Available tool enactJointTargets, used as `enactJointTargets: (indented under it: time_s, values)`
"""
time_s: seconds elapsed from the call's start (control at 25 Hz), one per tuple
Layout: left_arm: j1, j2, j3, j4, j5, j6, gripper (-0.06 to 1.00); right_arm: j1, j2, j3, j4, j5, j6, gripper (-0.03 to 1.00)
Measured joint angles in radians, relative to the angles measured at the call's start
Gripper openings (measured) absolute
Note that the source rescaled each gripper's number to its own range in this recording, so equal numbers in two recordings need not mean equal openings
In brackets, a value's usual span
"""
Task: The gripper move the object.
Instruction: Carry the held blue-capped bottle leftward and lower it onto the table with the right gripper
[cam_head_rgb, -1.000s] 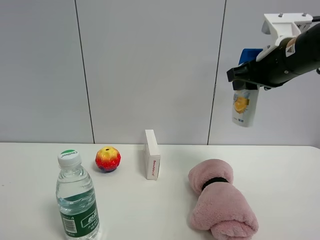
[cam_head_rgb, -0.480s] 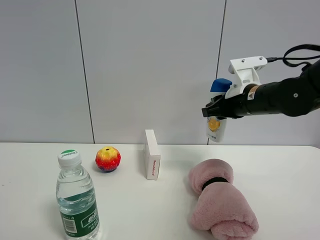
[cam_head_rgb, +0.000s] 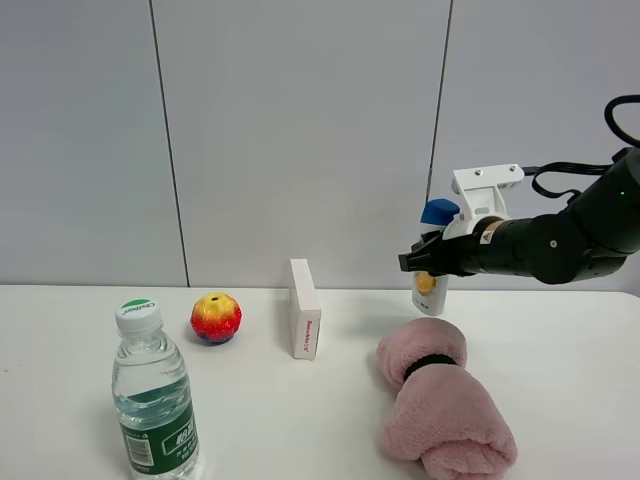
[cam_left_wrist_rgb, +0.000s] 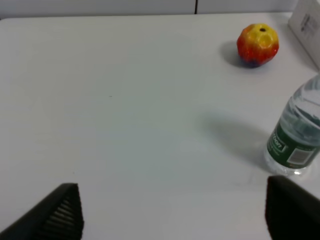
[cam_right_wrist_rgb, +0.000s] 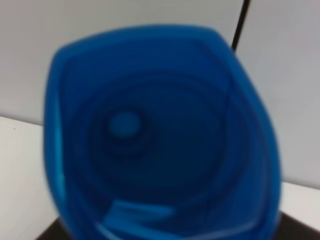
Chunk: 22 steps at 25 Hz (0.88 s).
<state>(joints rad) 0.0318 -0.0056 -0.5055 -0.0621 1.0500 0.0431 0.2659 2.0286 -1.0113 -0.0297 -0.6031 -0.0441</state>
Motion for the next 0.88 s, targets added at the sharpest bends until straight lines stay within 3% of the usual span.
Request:
enactJointTargets:
  time_s: [0.28,0.44,0.88]
  values:
    - [0.000,0.000,0.000,0.000,0.000,0.000,1.00,0.001,0.037,-0.024,0.030,-0.052,0.059,0.00]
    - [0.000,0.000,0.000,0.000,0.000,0.000,1.00,0.001,0.051,-0.041,-0.012,-0.049,0.126,0.00]
    - [0.000,0.000,0.000,0.000,0.000,0.000,1.00,0.016,0.110,-0.045,-0.046,-0.064,0.132,0.00]
